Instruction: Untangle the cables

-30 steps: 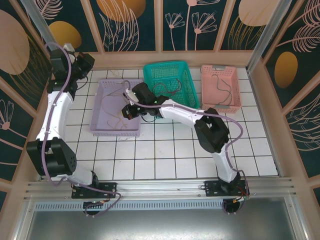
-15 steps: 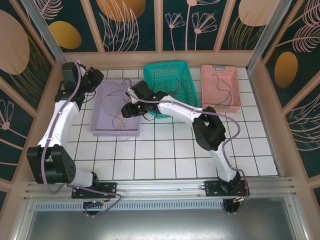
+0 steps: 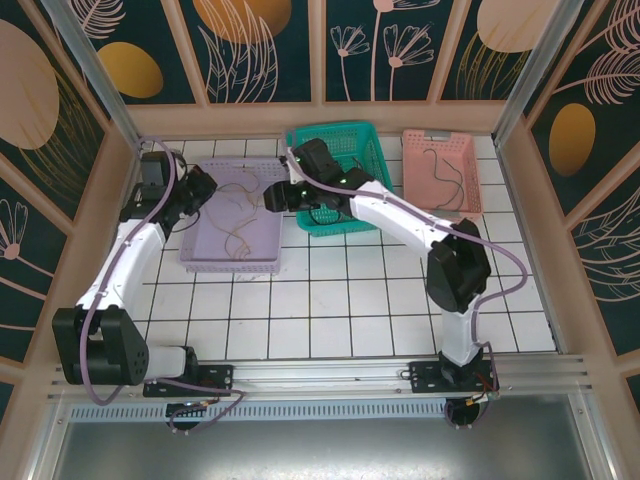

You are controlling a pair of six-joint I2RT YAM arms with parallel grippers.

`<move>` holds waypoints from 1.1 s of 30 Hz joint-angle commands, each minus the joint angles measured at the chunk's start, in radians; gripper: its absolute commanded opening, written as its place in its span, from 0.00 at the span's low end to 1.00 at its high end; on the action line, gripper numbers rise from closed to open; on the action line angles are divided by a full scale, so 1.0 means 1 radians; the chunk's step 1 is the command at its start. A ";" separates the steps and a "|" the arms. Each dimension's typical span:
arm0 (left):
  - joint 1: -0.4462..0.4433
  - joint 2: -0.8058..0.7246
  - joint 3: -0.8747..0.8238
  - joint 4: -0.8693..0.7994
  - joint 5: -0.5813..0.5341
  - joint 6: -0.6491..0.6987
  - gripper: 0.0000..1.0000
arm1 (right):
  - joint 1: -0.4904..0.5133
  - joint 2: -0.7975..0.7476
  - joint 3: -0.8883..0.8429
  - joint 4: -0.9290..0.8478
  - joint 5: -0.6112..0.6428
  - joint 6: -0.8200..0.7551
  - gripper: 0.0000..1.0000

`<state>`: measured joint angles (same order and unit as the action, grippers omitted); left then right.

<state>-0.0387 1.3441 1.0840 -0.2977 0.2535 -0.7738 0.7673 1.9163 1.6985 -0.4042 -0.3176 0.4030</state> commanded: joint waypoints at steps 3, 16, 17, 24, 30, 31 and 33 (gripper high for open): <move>-0.037 0.001 -0.073 -0.032 -0.021 0.015 0.00 | -0.028 -0.098 -0.098 0.031 0.017 0.024 0.53; -0.075 0.034 0.079 -0.304 -0.270 0.103 0.84 | -0.096 -0.344 -0.350 0.123 0.109 0.049 0.57; -0.075 0.039 0.098 -0.324 -0.303 0.115 0.84 | -0.111 -0.367 -0.364 0.123 0.128 0.052 0.57; -0.066 -0.012 0.207 -0.332 -0.457 0.202 0.98 | -0.399 -0.623 -0.545 0.120 0.296 0.132 0.99; -0.064 -0.177 0.085 -0.202 -0.570 0.136 0.98 | -0.667 -0.910 -0.736 0.112 0.472 0.088 0.99; -0.063 -0.180 0.072 -0.224 -0.606 0.108 0.99 | -0.674 -0.941 -0.754 0.100 0.529 0.076 0.99; -0.064 -0.167 0.049 -0.301 -0.676 0.045 0.99 | -0.682 -0.985 -0.790 0.060 0.666 0.081 0.99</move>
<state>-0.1066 1.1580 1.1778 -0.5423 -0.2790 -0.6464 0.0914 0.9802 0.9562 -0.3031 0.1413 0.5037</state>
